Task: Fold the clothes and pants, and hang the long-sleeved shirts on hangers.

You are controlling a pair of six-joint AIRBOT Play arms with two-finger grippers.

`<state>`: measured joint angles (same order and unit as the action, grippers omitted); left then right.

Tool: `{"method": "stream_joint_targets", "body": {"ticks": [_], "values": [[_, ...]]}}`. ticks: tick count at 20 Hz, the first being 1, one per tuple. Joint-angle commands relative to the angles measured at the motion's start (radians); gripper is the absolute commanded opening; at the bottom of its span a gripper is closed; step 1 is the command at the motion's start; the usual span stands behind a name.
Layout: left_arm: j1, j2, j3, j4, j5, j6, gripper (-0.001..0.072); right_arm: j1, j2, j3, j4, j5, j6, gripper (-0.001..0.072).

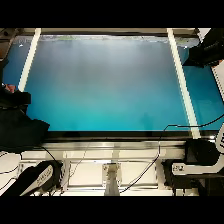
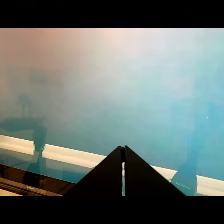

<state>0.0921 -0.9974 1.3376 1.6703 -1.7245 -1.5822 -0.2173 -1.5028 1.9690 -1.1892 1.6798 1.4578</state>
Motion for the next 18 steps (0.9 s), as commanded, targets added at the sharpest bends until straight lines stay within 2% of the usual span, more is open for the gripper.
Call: {"method": "stream_joint_targets", "body": {"ticks": [1, 3, 4, 6, 11, 13, 18], "values": [[0.001, 0.000, -0.001, -0.003, 0.002, 0.000, 0.0022, 0.000, 0.000, 0.000, 0.000, -0.001, 0.000, 0.0032], [0.005, 0.000, -0.021, 0.048, 0.034, 0.000, 0.0022, 0.000, 0.000, 0.000, 0.000, -0.002, 0.000, 0.0032], [0.010, 0.000, -0.044, 0.136, 0.062, -0.016, 0.0022, 0.000, 0.000, 0.000, 0.000, -0.001, 0.000, 0.0032], [0.040, 0.000, -0.108, 0.266, 0.131, -0.092, 0.0023, 0.000, 0.000, 0.000, 0.000, -0.001, 0.000, 0.0032], [0.277, 0.023, -0.241, 0.251, 0.332, -0.206, 0.0022, 0.000, 0.000, 0.000, 0.000, -0.001, 0.000, 0.0032], [0.404, 0.047, -0.254, 0.210, 0.368, -0.207, 0.0021, 0.000, 0.000, 0.000, 0.000, -0.001, 0.000, 0.0032], [0.690, 0.065, -0.254, 0.268, 0.412, -0.208, 0.0022, 0.000, 0.000, 0.000, 0.000, -0.001, 0.000, 0.0032]]}}
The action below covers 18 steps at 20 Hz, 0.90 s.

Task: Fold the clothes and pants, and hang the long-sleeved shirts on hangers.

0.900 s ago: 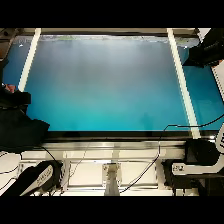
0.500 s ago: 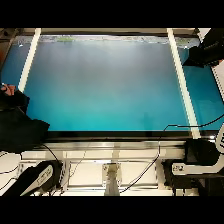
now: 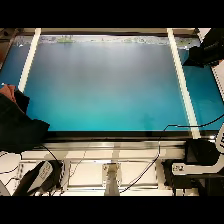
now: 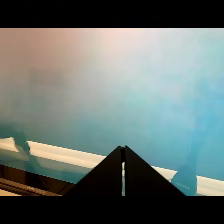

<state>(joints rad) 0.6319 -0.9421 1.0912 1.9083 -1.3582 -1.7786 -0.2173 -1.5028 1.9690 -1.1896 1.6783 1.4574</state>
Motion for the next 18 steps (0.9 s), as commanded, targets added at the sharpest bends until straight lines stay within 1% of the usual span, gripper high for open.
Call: {"method": "stream_joint_targets", "body": {"ticks": [1, 2, 3, 4, 5, 8, 10, 11, 12, 13, 15, 18], "values": [[0.198, 0.010, -0.008, 0.028, 0.058, -0.017, 0.0023, 0.000, 0.000, 0.000, 0.000, 0.000, 0.000, 0.0032], [0.234, 0.010, -0.008, 0.029, 0.070, -0.021, 0.0042, 0.000, 0.000, 0.000, 0.000, 0.000, 0.000, 0.0032], [0.267, 0.010, -0.008, 0.029, 0.093, -0.013, 0.0258, 0.000, 0.000, 0.000, 0.000, 0.000, 0.000, 0.0032], [0.290, 0.010, -0.008, 0.029, 0.125, -0.010, 0.0592, 0.000, 0.000, 0.000, 0.000, 0.000, 0.000, 0.0032], [0.307, 0.010, -0.007, 0.029, 0.154, -0.010, 0.0686, 0.000, 0.000, 0.000, 0.000, 0.000, 0.000, 0.0032], [0.317, -0.004, -0.007, 0.029, 0.244, 0.000, 0.0687, 0.000, 0.000, 0.000, 0.000, 0.001, 0.000, 0.0032], [0.317, -0.028, -0.007, 0.029, 0.285, 0.044, 0.0687, 0.000, 0.000, 0.000, 0.000, 0.000, 0.000, 0.0032], [0.317, -0.046, -0.007, 0.029, 0.293, 0.067, 0.0687, 0.000, 0.000, 0.000, 0.000, 0.000, 0.000, 0.0032], [0.317, -0.066, -0.007, 0.024, 0.293, 0.070, 0.0687, 0.000, 0.000, 0.000, 0.000, 0.000, 0.000, 0.0032], [0.317, -0.088, -0.007, -0.010, 0.293, 0.079, 0.0687, 0.000, 0.000, 0.000, 0.000, 0.000, 0.000, 0.0032], [0.317, -0.130, -0.007, -0.059, 0.293, 0.151, 0.0687, 0.000, 0.000, 0.000, 0.000, 0.000, 0.000, 0.0032], [0.317, -0.183, -0.007, -0.056, 0.299, 0.160, 0.0687, 0.000, 0.000, 0.000, 0.000, 0.000, 0.000, 0.0032]]}}
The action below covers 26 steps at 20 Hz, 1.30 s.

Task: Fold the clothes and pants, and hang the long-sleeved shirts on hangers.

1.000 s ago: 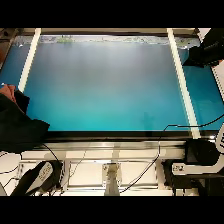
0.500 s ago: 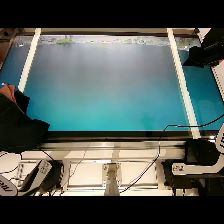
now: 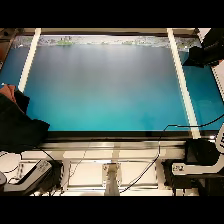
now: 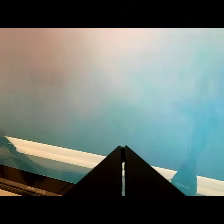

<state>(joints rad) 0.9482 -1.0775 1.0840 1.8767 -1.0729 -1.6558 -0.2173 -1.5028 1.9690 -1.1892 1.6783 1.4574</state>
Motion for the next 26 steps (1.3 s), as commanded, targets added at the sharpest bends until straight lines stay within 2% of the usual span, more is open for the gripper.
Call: {"method": "stream_joint_targets", "body": {"ticks": [1, 5, 6, 9, 10, 14, 17, 18, 21, 22, 23, 26], "values": [[0.001, -0.066, 0.000, -0.037, 0.016, 0.037, 0.0687, 0.000, 0.000, 0.000, 0.000, 0.001, 0.000, 0.0032], [0.000, -0.148, 0.000, -0.092, 0.014, 0.037, 0.0665, 0.000, 0.000, 0.000, 0.000, 0.000, 0.000, 0.0032], [0.000, -0.161, 0.000, -0.108, 0.015, 0.037, 0.0566, 0.000, 0.000, 0.000, 0.000, 0.000, 0.000, 0.0032], [-0.001, -0.168, 0.000, -0.109, 0.014, 0.037, 0.0057, 0.000, 0.000, 0.000, 0.000, 0.000, 0.000, 0.0032], [-0.001, -0.163, 0.000, -0.109, 0.010, 0.037, 0.0023, 0.000, 0.000, 0.000, 0.000, 0.000, 0.000, 0.0032], [-0.001, -0.103, 0.003, -0.195, 0.008, 0.037, 0.0022, 0.000, 0.000, 0.000, 0.000, 0.000, 0.000, 0.0032], [-0.001, -0.024, 0.009, -0.429, 0.029, 0.051, 0.0022, 0.000, 0.000, 0.000, 0.000, 0.000, 0.000, 0.0032], [-0.001, 0.002, 0.010, -0.552, 0.043, 0.085, 0.0022, 0.000, 0.000, 0.000, 0.000, 0.000, 0.000, 0.0032], [-0.001, 0.066, 0.035, -1.019, 0.046, 0.379, 0.0021, 0.000, 0.000, 0.000, 0.000, 0.000, 0.000, 0.0032], [-0.002, 0.081, 0.055, -1.136, 0.044, 0.417, 0.0020, 0.000, 0.000, 0.000, 0.000, 0.000, 0.000, 0.0032], [-0.018, 0.097, 0.085, -1.224, 0.044, 0.415, 0.0019, 0.000, 0.000, 0.000, 0.001, 0.000, 0.000, 0.0032], [-0.162, 0.128, 0.243, -1.297, 0.045, 0.415, 0.0017, 0.000, 0.000, 0.000, 0.040, -0.028, 0.001, 0.0032]]}}
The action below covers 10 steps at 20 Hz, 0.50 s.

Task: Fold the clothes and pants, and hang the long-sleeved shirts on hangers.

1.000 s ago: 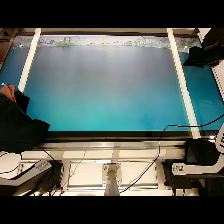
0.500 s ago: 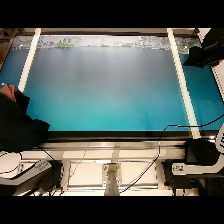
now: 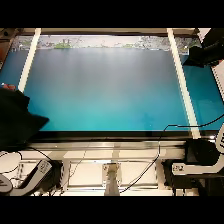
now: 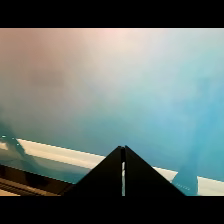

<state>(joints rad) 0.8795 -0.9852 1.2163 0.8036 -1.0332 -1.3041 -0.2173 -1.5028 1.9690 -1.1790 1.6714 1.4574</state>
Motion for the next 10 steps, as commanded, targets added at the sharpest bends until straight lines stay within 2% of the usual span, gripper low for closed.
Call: {"method": "stream_joint_targets", "body": {"ticks": [1, 3, 4, 7, 10], "values": [[-0.183, 0.036, 0.198, -0.241, 0.006, 0.063, 0.0017, 0.000, 0.000, 0.000, 0.043, -0.034, 0.001, 0.0031], [-0.396, 0.020, 0.381, -0.225, 0.034, 0.033, 0.0016, 0.000, 0.002, 0.001, 0.090, -0.060, 0.001, 0.0030], [-0.512, 0.000, 0.470, -0.177, 0.060, -0.028, 0.0016, 0.000, 0.002, 0.011, 0.104, -0.075, 0.001, 0.0029], [-0.881, -0.106, 0.721, 0.095, 0.073, -0.202, 0.0016, -0.013, 0.005, 0.080, 0.098, -0.139, 0.013, 0.0028], [-1.207, -0.244, 0.863, 0.288, 0.100, -0.275, 0.0016, -0.051, 0.029, 0.104, 0.023, -0.244, 0.026, 0.0028]]}}
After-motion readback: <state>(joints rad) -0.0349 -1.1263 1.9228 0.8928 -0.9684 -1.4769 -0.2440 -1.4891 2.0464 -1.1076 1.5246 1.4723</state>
